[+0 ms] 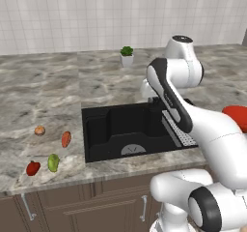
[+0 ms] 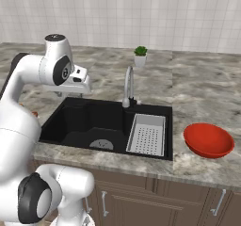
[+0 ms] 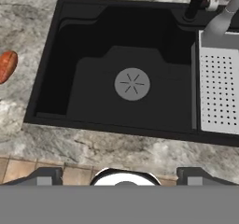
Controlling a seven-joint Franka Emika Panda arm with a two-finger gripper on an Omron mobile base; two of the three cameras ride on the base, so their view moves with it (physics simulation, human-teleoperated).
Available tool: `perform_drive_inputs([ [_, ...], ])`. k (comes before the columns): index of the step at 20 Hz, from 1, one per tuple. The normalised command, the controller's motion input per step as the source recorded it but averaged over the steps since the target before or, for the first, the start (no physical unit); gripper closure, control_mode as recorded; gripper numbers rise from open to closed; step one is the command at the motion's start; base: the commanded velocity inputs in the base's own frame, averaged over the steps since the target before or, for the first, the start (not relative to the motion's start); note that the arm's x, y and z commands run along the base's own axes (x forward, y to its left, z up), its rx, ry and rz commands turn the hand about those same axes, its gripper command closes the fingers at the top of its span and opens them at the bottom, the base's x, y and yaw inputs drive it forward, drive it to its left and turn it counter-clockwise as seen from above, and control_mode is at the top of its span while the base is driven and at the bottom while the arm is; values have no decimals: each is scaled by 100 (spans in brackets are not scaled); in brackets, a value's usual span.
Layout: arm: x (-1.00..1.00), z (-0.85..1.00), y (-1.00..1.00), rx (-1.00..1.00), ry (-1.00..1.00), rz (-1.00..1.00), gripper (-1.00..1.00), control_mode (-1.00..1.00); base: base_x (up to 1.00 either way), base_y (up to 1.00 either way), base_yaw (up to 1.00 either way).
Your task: There is a mixed pile of frozen fruits and vegetables on the counter. Locate all the frozen vegetables and place the items in a bowl on the counter. Take all the frozen fruits and defrost them in a running sink.
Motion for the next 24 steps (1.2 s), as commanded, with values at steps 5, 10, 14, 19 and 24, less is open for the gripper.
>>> perform_drive_inputs([
  [5,-1,0,39,0,0,-5,-100,-100,0,0,0],
  [10,-5,-8,42,0,3,-2,-100,-100,0,0,0],
  [14,-5,-9,47,0,6,-2,-100,-100,0,0,0],
  [19,-7,-11,50,0,8,0,-100,-100,0,0,0],
  [24,-9,-5,43,-1,10,0,-100,-100,0,0,0],
])
